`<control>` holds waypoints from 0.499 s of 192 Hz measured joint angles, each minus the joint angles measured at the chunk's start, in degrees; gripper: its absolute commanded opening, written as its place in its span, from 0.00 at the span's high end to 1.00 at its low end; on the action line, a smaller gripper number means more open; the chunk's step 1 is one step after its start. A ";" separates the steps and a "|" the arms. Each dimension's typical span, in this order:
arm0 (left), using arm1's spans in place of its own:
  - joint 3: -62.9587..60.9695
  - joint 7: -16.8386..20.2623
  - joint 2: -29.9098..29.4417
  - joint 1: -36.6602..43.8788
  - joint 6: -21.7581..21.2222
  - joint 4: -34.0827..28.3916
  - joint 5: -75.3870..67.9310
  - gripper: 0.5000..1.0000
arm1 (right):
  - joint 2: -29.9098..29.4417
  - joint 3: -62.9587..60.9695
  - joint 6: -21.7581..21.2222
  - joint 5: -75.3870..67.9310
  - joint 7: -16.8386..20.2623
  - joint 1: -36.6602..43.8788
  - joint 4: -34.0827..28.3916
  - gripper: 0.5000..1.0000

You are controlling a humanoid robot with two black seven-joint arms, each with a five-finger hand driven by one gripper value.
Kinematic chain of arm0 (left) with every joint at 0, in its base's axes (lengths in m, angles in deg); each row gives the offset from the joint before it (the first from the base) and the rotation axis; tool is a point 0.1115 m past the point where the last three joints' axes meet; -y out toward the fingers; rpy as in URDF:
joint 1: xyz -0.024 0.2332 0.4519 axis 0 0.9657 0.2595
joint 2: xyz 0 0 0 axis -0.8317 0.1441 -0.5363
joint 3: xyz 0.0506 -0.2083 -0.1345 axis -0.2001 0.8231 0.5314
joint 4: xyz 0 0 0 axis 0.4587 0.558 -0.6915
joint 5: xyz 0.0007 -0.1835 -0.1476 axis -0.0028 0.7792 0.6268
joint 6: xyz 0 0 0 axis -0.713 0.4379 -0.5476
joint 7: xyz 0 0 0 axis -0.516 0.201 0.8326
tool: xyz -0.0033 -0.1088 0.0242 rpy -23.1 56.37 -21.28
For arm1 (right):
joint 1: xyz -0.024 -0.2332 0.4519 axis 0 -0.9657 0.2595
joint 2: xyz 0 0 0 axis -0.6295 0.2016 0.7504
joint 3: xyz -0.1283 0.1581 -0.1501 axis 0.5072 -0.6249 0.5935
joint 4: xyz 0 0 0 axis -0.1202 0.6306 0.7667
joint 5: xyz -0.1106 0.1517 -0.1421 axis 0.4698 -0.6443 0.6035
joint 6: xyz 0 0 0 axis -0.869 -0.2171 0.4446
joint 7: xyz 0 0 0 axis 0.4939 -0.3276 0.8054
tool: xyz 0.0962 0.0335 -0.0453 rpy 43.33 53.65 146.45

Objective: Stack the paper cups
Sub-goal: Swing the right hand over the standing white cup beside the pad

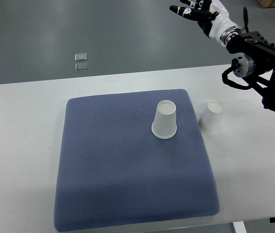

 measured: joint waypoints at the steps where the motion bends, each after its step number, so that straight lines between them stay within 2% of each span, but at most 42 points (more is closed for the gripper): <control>1: 0.00 0.00 0.00 0.00 0.00 0.00 0.00 0.00 | 0.10 0.28 -0.01 0.24 0.01 0.11 -0.04 0.17; 38: 0.00 0.00 0.00 -0.02 0.00 0.00 0.00 0.00 | 3.79 10.99 -1.83 7.73 1.10 4.54 -0.84 0.17; 67: 0.00 0.00 0.00 -0.02 0.00 0.00 0.00 0.00 | 6.44 17.46 -6.67 16.09 1.19 7.66 -1.61 0.17; 96: 0.00 -0.03 0.00 -0.01 0.00 0.00 0.00 0.00 | 9.65 19.38 -11.34 32.61 1.18 9.03 -5.57 0.17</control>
